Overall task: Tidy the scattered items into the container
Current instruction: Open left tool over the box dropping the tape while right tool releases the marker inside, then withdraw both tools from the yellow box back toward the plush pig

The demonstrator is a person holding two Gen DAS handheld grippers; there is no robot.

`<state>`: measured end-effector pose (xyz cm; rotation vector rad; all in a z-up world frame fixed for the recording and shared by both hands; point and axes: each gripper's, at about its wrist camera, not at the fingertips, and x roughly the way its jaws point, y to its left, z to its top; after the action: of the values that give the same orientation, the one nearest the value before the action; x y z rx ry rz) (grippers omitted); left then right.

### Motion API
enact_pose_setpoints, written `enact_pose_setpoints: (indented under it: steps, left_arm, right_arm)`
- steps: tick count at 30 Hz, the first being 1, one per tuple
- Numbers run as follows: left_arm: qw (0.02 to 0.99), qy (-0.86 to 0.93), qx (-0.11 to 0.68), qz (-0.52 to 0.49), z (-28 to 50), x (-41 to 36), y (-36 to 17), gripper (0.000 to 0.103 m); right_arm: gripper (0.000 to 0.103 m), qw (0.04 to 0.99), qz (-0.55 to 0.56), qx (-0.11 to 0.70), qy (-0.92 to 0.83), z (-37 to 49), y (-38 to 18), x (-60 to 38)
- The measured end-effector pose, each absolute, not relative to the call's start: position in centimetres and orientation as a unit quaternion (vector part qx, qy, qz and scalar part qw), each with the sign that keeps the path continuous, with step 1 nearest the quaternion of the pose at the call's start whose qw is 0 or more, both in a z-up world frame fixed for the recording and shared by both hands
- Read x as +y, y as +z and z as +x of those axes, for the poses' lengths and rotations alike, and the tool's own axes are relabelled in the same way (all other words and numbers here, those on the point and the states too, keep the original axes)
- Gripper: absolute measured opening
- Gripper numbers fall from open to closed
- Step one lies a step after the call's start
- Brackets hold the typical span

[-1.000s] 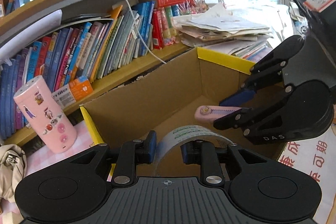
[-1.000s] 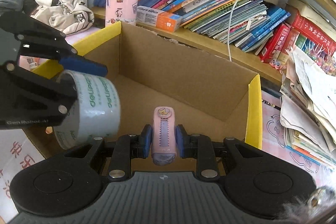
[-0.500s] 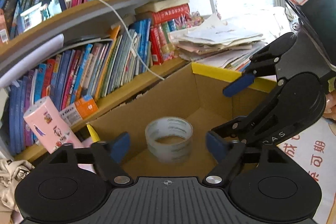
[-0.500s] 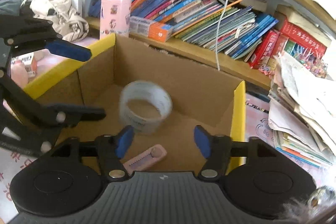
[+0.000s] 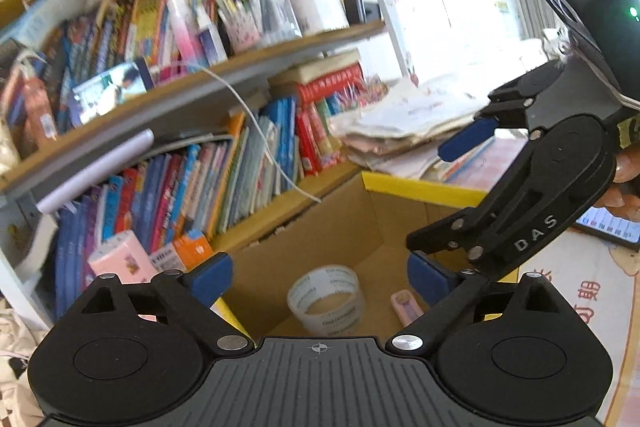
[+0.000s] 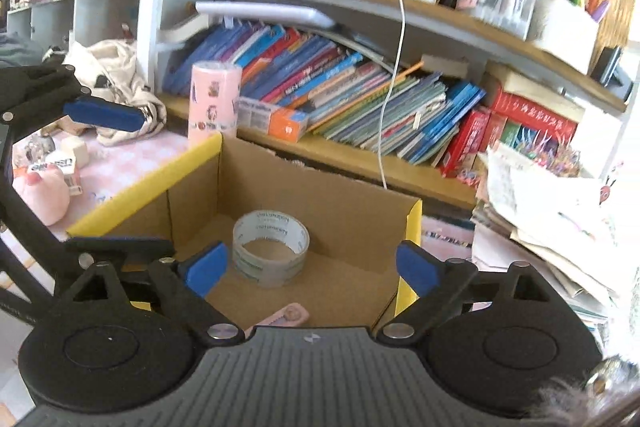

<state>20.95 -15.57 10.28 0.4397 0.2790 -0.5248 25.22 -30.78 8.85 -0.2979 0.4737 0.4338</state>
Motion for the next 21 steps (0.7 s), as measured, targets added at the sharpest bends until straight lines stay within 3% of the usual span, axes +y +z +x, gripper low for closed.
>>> enact_pose_setpoints:
  steps: [9, 21]
  left_arm:
    - [0.947, -0.247, 0.113, 0.173, 17.5, -12.9, 12.1, 0.099]
    - [0.951, -0.244, 0.112, 0.152, 12.4, -9.8, 10.7, 0.1]
  right_arm:
    - [0.094, 0.947, -0.139, 0.201, 0.207, 21.0, 9.9, -31.7]
    - [0.098, 0.943, -0.134, 0.196, 0.235, 15.7, 8.8, -30.5]
